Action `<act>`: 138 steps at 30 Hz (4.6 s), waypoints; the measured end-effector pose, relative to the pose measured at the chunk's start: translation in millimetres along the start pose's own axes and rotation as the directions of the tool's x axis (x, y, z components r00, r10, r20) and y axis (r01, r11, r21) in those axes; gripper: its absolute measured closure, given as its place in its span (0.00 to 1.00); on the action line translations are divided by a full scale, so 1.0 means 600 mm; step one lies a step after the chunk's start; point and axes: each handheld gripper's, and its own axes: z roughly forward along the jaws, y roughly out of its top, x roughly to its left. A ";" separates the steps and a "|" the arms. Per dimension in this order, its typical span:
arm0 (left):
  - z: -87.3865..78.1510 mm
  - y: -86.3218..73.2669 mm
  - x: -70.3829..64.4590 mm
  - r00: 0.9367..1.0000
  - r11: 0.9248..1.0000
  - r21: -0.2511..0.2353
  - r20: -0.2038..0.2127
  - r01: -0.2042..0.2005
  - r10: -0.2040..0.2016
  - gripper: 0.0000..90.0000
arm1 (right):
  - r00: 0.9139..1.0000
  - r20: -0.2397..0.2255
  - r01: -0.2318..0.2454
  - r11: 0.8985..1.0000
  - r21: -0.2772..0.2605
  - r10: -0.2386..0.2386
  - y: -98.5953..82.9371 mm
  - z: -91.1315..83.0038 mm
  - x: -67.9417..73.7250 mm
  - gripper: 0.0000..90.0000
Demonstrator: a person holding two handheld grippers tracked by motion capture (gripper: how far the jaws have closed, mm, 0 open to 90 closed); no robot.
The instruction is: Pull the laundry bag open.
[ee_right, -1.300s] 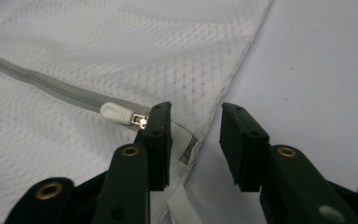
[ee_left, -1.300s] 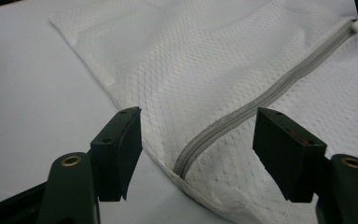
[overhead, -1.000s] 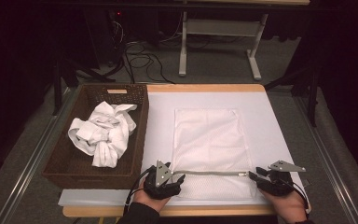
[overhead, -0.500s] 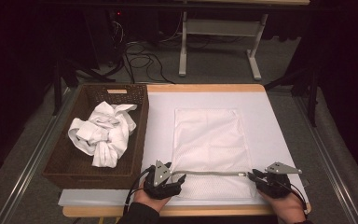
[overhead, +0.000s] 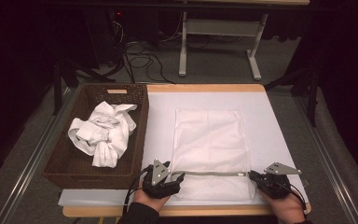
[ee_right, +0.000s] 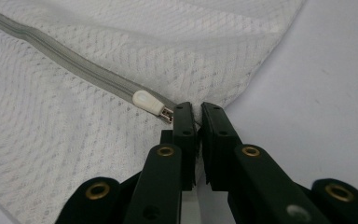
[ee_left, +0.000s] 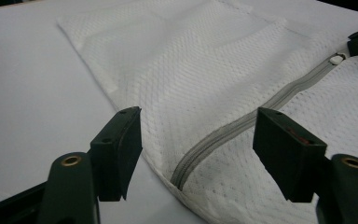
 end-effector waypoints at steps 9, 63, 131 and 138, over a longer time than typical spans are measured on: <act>-0.003 0.004 0.000 1.000 1.000 -0.015 0.001 0.013 -0.013 0.33 | 1.000 0.004 -0.026 0.999 -0.037 0.026 0.003 -0.007 0.004 0.96; 0.084 0.075 -0.124 0.981 0.992 -0.061 0.156 -0.108 0.117 0.23 | 0.997 -0.008 0.079 0.976 -0.201 -0.082 0.014 -0.047 0.019 0.96; 0.182 0.084 -0.209 0.948 0.992 -0.024 0.292 -0.122 0.124 0.92 | 0.993 -0.031 0.102 0.970 -0.221 -0.112 0.015 -0.050 0.029 0.96; 0.177 0.091 -0.206 0.951 0.994 -0.057 0.289 -0.098 0.110 0.94 | 0.991 -0.030 0.119 0.968 -0.220 -0.129 0.016 -0.048 0.030 0.96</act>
